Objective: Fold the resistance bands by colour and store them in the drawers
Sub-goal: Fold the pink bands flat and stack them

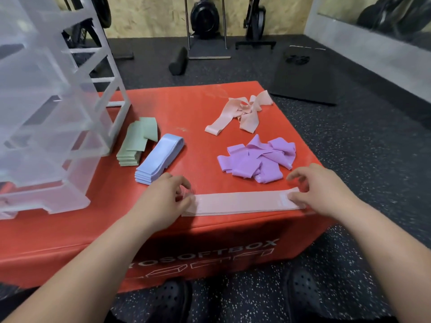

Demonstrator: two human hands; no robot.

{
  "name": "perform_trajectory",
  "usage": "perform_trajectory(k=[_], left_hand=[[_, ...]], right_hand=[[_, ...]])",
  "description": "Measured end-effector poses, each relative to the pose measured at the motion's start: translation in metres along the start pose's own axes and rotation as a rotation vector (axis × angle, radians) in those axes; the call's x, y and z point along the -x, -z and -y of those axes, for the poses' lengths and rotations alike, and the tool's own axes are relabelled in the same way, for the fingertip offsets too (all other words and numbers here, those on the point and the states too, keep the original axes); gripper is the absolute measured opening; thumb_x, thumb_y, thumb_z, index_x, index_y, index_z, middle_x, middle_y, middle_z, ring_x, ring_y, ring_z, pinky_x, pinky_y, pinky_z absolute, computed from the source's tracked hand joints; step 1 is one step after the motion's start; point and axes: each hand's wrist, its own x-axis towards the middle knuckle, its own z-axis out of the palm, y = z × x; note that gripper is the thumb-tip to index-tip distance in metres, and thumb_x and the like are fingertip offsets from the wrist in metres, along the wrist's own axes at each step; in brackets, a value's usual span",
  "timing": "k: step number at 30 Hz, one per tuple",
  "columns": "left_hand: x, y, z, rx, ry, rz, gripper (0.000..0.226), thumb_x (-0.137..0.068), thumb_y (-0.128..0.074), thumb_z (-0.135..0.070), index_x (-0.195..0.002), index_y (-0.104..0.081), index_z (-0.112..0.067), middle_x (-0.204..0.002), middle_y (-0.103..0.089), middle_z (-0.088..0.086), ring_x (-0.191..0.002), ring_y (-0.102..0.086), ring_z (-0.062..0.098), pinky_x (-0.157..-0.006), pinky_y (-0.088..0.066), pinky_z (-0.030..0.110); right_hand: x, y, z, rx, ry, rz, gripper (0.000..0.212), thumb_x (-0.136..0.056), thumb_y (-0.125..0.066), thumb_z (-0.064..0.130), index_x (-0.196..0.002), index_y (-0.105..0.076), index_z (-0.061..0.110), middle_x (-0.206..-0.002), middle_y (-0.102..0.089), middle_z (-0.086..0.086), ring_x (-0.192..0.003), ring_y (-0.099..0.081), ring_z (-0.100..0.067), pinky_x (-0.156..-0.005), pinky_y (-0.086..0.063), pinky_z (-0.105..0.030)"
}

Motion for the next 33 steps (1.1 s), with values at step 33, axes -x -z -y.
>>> perform_trajectory(k=[33], left_hand=[[-0.083,-0.01,-0.029,-0.03,-0.059,-0.009,0.051,-0.094,-0.071,-0.047,-0.14,-0.058,-0.032,-0.129,-0.057,-0.004,-0.121,-0.057,0.02,-0.102,-0.049,0.039]], right_hand=[[-0.098,-0.029,0.085,-0.083,0.313,-0.036,0.046,-0.092,-0.073,0.046,-0.136,-0.062,0.036,-0.143,-0.055,0.012,-0.135,-0.047,-0.014,-0.112,-0.038,-0.035]])
